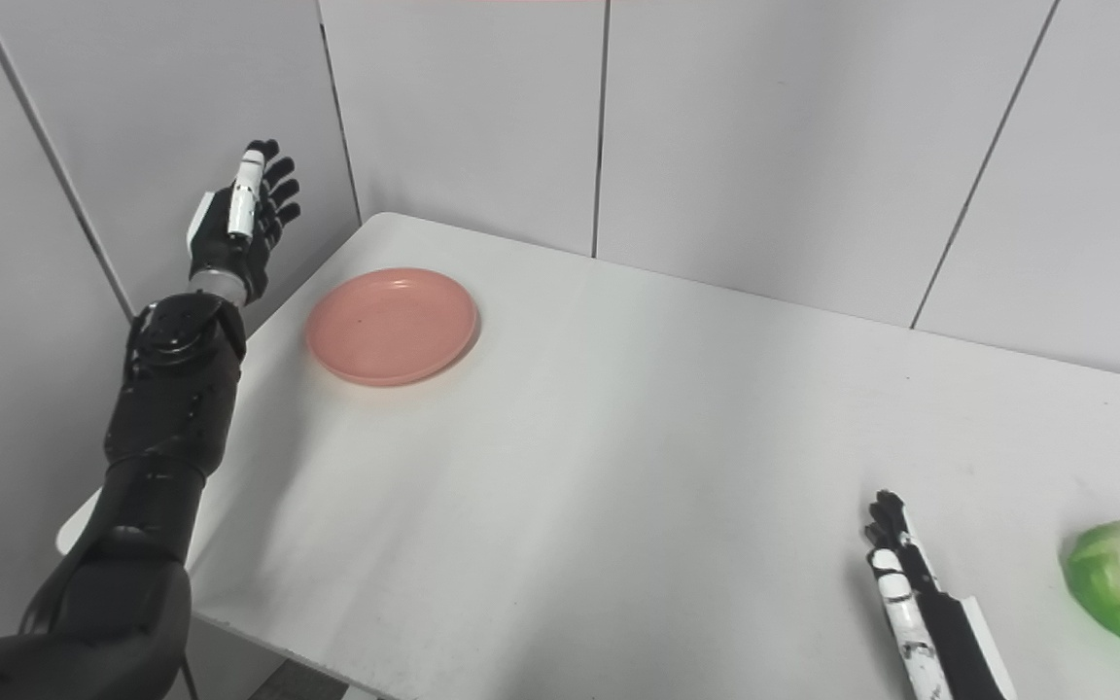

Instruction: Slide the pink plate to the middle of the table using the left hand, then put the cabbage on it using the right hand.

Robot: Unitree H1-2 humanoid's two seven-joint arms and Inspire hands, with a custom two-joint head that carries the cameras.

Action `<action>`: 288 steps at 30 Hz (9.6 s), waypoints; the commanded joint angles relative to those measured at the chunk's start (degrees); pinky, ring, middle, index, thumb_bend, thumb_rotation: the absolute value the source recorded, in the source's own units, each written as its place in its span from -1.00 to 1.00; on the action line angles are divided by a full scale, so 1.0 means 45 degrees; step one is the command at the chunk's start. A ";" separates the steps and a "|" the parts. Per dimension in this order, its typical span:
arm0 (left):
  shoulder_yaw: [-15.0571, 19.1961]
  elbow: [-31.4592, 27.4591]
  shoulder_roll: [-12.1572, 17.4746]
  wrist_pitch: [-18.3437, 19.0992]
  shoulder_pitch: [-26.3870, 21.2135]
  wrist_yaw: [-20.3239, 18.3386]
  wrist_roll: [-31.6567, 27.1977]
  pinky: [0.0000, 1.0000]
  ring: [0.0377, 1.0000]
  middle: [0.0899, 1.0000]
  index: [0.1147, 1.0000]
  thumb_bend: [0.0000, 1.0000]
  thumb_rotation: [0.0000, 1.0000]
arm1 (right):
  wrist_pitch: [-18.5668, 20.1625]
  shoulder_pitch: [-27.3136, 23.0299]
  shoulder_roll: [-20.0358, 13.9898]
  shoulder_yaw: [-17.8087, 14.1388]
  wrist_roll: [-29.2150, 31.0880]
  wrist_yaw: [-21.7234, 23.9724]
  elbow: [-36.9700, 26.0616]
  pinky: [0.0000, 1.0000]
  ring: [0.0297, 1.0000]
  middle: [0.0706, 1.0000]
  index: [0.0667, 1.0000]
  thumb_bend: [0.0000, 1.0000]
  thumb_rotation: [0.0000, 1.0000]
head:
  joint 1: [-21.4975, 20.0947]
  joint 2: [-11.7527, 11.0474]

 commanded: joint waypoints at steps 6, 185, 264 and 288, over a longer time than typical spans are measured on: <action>-0.0084 0.0968 0.0449 -0.1014 -0.0452 0.0224 0.0081 0.84 0.85 0.85 0.81 -0.23 1.00 | 0.0350 0.0010 -0.0136 -0.0022 0.0032 0.0133 -0.0317 1.00 1.00 1.00 1.00 -0.92 1.00 | 0.0020 0.0046; -0.6294 -0.5024 -0.5097 0.1510 0.5232 -0.3104 -0.0551 0.87 0.84 0.83 0.80 -0.20 1.00 | -0.0243 -0.0578 0.0522 0.0050 -0.4873 -0.2807 -0.1167 0.90 0.95 0.99 0.99 0.16 1.00 | -0.7613 0.2765; -0.4812 -0.1265 -0.3697 -0.1316 0.4752 -0.6097 -0.1711 0.62 0.67 0.67 0.65 0.00 0.80 | 0.2015 -0.4172 -0.5120 -0.2019 -0.6111 -0.0479 0.2317 0.77 0.99 1.00 1.00 1.00 0.27 | -1.1223 0.2653; -0.4810 -0.1590 -0.3678 -0.0999 0.4796 -0.6035 -0.1730 0.61 0.67 0.68 0.67 -0.01 0.81 | 0.2456 -0.4617 -0.5703 -0.1173 -0.4893 0.1297 0.3112 0.87 1.00 1.00 1.00 1.00 0.21 | -1.1159 0.2847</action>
